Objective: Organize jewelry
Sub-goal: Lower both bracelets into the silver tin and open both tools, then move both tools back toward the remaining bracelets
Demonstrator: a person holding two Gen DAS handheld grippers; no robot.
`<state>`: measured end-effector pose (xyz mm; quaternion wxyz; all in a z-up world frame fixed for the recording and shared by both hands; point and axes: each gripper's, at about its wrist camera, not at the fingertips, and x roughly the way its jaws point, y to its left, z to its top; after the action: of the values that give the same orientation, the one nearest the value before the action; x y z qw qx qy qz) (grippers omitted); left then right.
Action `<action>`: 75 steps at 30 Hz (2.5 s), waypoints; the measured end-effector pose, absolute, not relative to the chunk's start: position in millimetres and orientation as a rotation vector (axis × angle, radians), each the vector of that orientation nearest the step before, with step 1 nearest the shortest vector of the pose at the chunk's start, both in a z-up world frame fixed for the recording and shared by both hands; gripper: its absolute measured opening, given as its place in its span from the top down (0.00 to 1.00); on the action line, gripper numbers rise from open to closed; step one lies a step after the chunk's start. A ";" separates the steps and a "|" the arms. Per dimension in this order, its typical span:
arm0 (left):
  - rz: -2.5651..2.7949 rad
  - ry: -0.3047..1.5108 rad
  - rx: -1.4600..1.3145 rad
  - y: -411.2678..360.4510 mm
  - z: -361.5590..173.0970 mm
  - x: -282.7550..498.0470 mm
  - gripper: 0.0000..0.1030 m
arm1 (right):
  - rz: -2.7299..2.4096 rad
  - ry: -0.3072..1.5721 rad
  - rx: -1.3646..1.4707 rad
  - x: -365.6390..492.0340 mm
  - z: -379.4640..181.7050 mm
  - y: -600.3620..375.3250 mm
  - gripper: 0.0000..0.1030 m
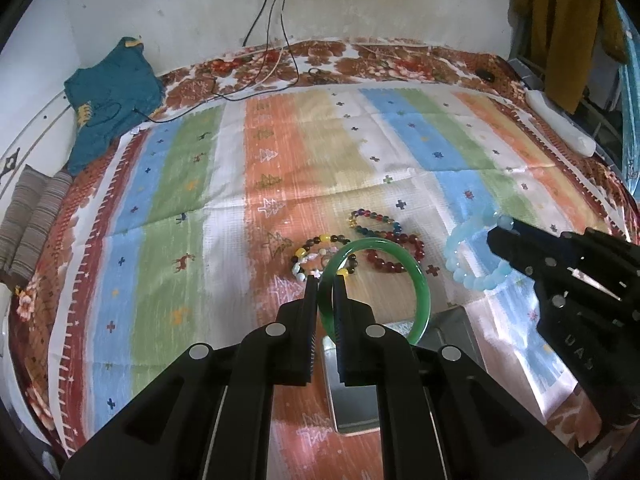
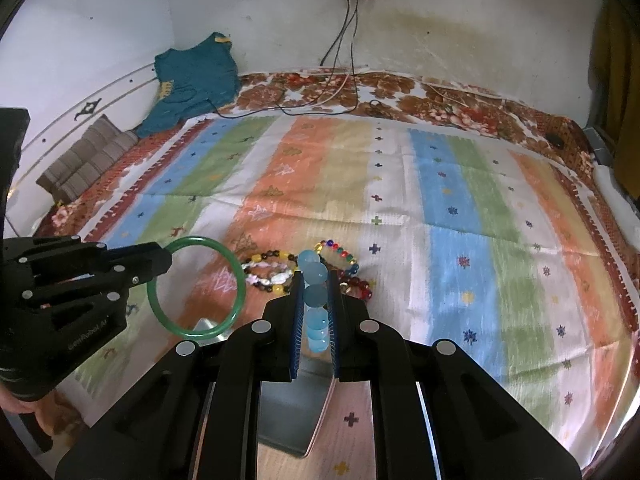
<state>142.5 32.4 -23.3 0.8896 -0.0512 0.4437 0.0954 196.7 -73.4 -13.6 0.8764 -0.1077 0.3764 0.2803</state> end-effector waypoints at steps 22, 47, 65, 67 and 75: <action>0.227 0.949 -0.151 28.3 -33.3 111.0 0.87 | 0.576 0.848 -0.221 172.3 -22.1 -85.6 0.86; 0.315 1.035 -0.193 65.0 -61.3 146.8 0.57 | 0.478 0.937 -0.212 227.4 -42.4 -78.3 0.40; 0.332 1.090 -0.186 82.2 -79.6 182.8 0.46 | 0.467 0.989 -0.256 273.2 -61.4 -54.4 0.30; 0.327 1.101 -0.195 83.8 -84.0 187.9 0.46 | 0.467 0.997 -0.260 278.5 -64.3 -52.2 0.28; 0.319 1.140 -0.180 85.2 -99.5 206.1 0.46 | 0.453 1.025 -0.264 296.5 -74.8 -48.4 0.27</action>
<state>206.1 85.2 -99.5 0.8261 -0.0847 0.5365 0.1501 296.5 -48.4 -74.8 0.8390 -0.1246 0.4845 0.2143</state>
